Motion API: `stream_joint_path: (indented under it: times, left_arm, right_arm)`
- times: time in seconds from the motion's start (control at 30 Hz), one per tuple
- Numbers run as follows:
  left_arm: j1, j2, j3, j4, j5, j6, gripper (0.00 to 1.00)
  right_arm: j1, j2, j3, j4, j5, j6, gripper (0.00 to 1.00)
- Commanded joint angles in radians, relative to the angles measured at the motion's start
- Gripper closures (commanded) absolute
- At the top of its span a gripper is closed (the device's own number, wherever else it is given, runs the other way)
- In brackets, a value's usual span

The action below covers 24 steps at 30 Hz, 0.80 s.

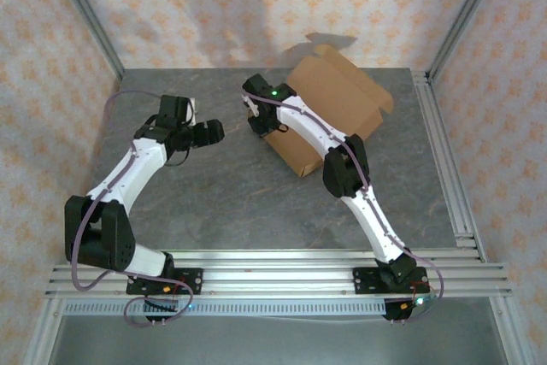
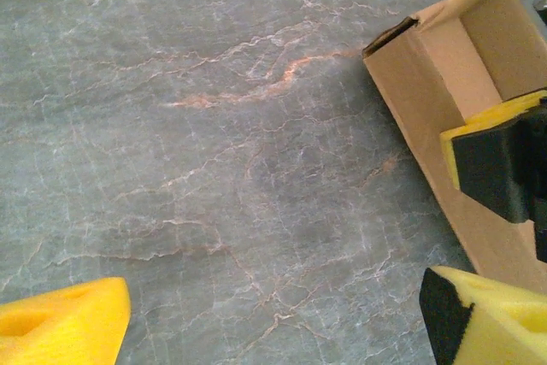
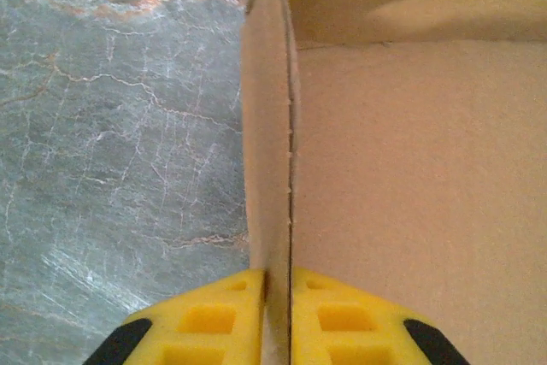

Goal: Fold the paper box

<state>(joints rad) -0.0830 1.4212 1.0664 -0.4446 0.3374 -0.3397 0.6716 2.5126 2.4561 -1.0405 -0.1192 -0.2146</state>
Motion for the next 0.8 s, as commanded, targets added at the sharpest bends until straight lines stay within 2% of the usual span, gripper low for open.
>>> stream_joint_path:
  times: [0.0, 0.13, 0.47, 0.67, 0.77]
  left_arm:
    - [0.068, -0.032, -0.054, 0.049, 0.027, -0.086, 0.08]
    - [0.109, -0.03, -0.081, 0.075, 0.051, -0.109, 0.08]
    - [0.118, 0.036, -0.075, 0.111, 0.073, -0.116, 0.07]
    - [0.117, 0.075, -0.074, 0.15, 0.103, -0.116, 0.07]
    - [0.101, 0.106, -0.047, 0.151, 0.108, -0.107, 0.07]
  right_arm:
    - [-0.001, -0.011, -0.001, 0.003, 0.036, -0.159, 0.85]
    - [-0.001, -0.081, -0.13, 0.089, 0.078, -0.255, 0.88]
    - [0.029, -0.307, -0.576, 0.402, 0.167, -0.539, 0.92]
    - [0.056, -0.361, -0.716, 0.468, 0.209, -0.637, 0.89]
    - [0.056, -0.375, -0.751, 0.47, 0.2, -0.641, 0.82]
